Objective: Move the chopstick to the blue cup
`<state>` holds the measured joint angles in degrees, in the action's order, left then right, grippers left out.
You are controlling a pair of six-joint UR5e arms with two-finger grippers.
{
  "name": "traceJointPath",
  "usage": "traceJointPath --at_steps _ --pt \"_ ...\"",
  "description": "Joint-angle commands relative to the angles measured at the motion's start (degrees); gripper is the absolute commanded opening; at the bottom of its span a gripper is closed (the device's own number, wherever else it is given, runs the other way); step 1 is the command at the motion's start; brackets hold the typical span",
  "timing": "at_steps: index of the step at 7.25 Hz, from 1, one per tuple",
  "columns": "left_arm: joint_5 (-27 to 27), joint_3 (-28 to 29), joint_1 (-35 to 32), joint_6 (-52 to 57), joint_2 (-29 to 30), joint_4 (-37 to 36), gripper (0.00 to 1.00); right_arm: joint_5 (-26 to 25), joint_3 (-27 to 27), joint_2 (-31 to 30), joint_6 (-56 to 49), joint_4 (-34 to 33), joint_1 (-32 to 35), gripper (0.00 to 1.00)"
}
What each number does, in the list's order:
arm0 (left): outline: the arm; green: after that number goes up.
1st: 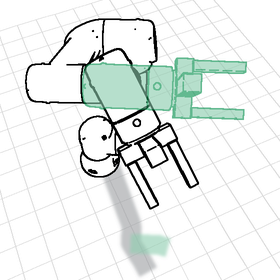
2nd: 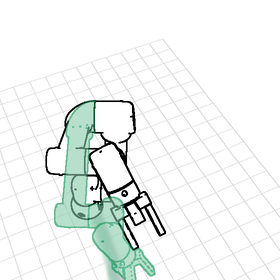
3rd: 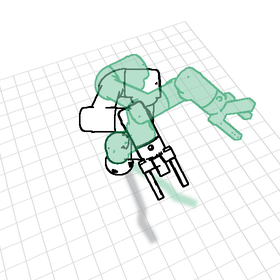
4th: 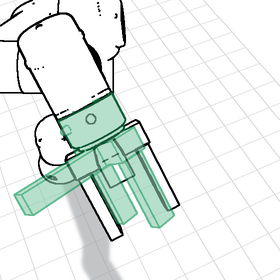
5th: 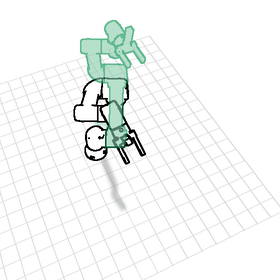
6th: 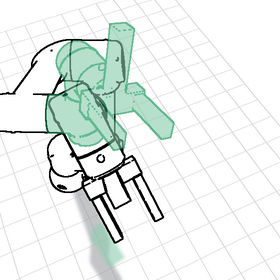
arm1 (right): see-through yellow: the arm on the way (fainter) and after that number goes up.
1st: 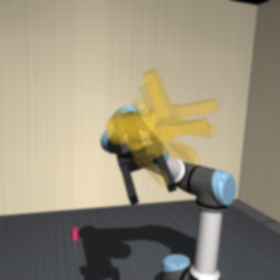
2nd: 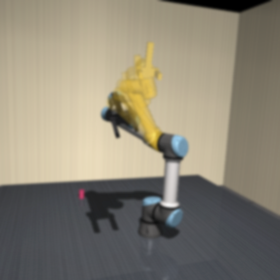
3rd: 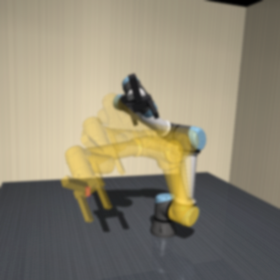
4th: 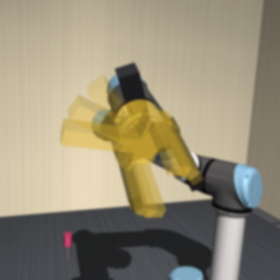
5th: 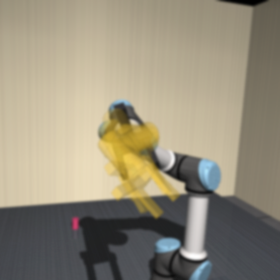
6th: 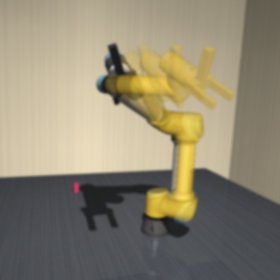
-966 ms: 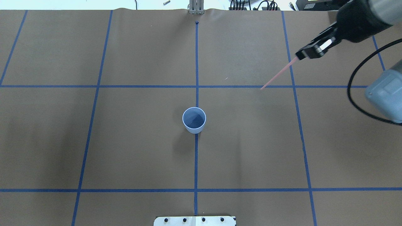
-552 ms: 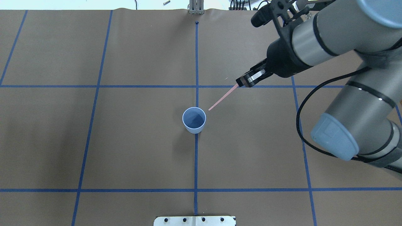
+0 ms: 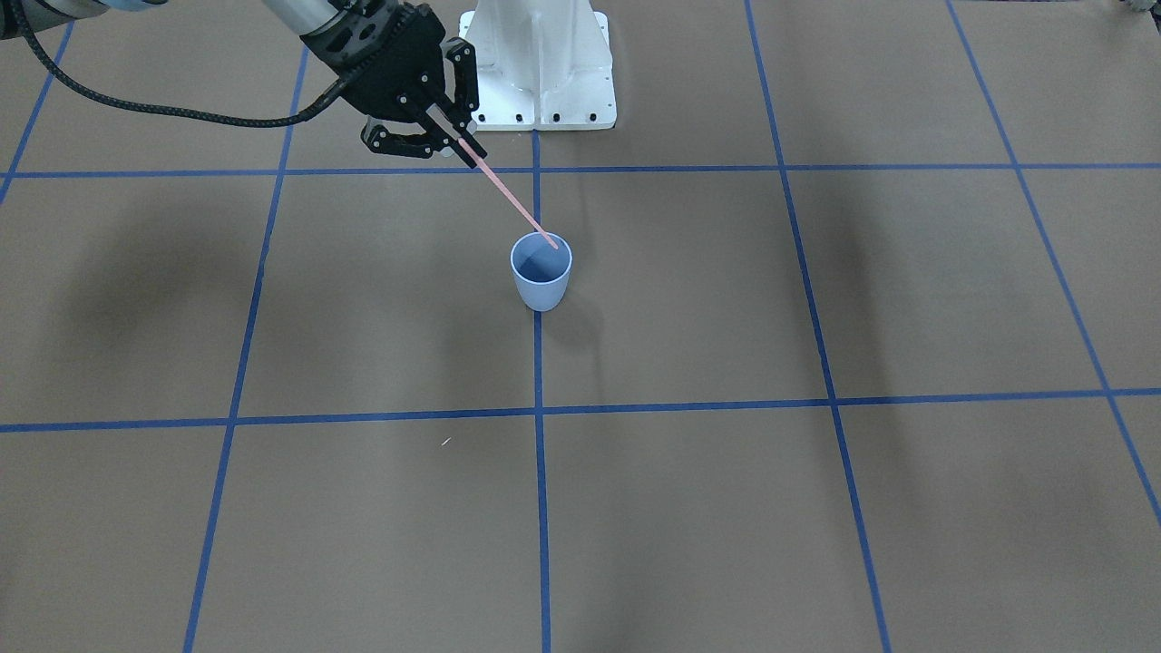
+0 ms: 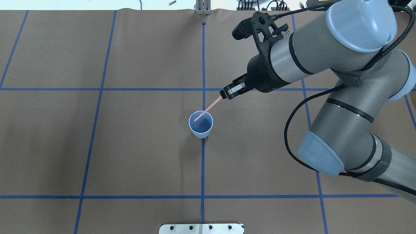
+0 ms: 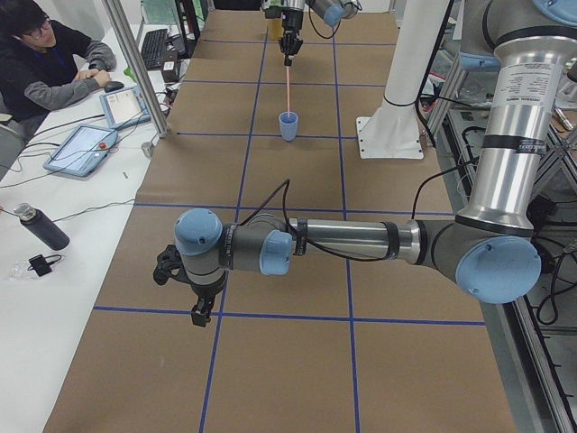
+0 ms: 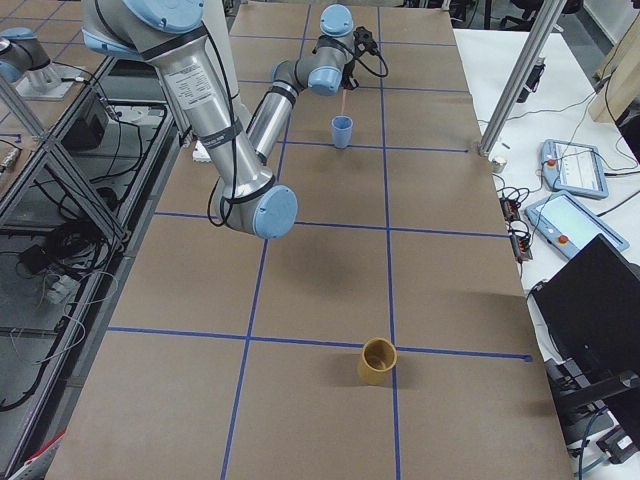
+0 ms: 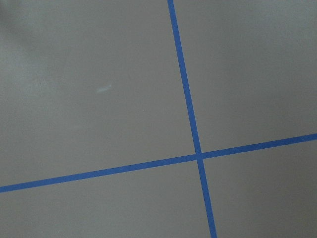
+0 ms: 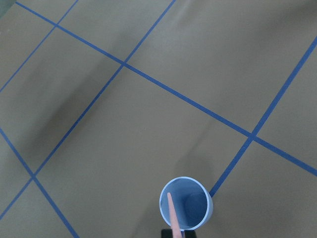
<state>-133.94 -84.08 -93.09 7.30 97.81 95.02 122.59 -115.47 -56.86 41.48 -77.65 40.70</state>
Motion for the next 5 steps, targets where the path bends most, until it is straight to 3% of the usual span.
traceJointPath --at_steps 1,3,5 --pt "0.00 0.05 0.01 0.00 0.01 -0.01 0.98 -1.64 1.65 -0.18 0.18 -0.05 -1.84 0.00" --pt "0.00 0.05 0.01 0.00 0.01 0.08 0.98 -2.44 3.66 0.17 0.10 0.13 -2.29 0.00" --pt "0.00 0.05 0.01 0.00 0.01 0.08 0.98 -3.57 5.16 0.70 0.10 0.13 -3.25 0.16"
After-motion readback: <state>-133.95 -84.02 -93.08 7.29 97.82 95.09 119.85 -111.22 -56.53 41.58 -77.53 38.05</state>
